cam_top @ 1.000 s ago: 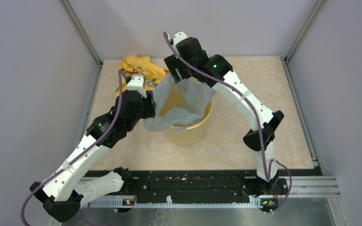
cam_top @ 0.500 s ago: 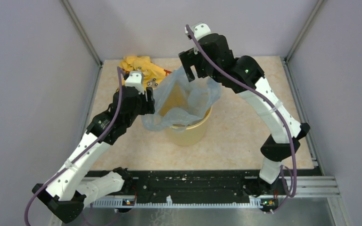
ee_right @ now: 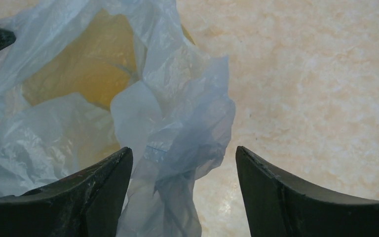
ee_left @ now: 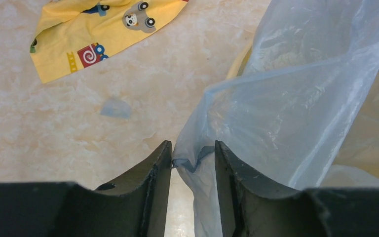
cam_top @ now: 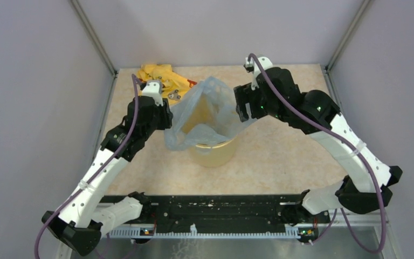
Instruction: Put the trash bags into the trash bin
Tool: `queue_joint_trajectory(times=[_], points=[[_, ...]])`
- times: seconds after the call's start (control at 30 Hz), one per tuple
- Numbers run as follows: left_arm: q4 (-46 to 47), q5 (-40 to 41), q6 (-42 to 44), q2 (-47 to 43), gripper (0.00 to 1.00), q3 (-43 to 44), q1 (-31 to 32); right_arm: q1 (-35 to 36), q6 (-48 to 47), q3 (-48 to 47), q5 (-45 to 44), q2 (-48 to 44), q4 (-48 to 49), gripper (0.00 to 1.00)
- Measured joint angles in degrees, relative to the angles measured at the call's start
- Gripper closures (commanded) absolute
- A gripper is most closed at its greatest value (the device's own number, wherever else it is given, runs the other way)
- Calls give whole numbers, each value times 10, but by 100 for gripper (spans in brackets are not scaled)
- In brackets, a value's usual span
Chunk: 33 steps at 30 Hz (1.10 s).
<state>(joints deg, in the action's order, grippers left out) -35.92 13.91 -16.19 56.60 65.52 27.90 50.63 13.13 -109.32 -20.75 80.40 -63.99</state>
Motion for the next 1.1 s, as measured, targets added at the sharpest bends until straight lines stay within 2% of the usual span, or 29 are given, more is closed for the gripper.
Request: queue_joint_trajectory(times=[0.13, 0.2, 0.3, 0.63, 0.87, 1.1], points=[[4, -17, -4, 5, 87, -4, -8, 0, 29, 55, 16, -41, 14, 60], [8, -24, -5, 7, 98, -7, -11, 0, 43, 83, 17, -57, 21, 69], [16, -28, -7, 9, 100, -16, -14, 0, 61, 128, 11, -77, 32, 79], [47, -16, -33, 16, 100, -75, -28, -16, 105, 327, -61, -122, 111, 90], [93, -1, -61, 36, 100, -100, -40, -78, 106, 449, -59, -144, 238, 89], [126, -5, -86, 82, 100, -125, -51, -99, 104, 516, -41, -138, 353, 88]])
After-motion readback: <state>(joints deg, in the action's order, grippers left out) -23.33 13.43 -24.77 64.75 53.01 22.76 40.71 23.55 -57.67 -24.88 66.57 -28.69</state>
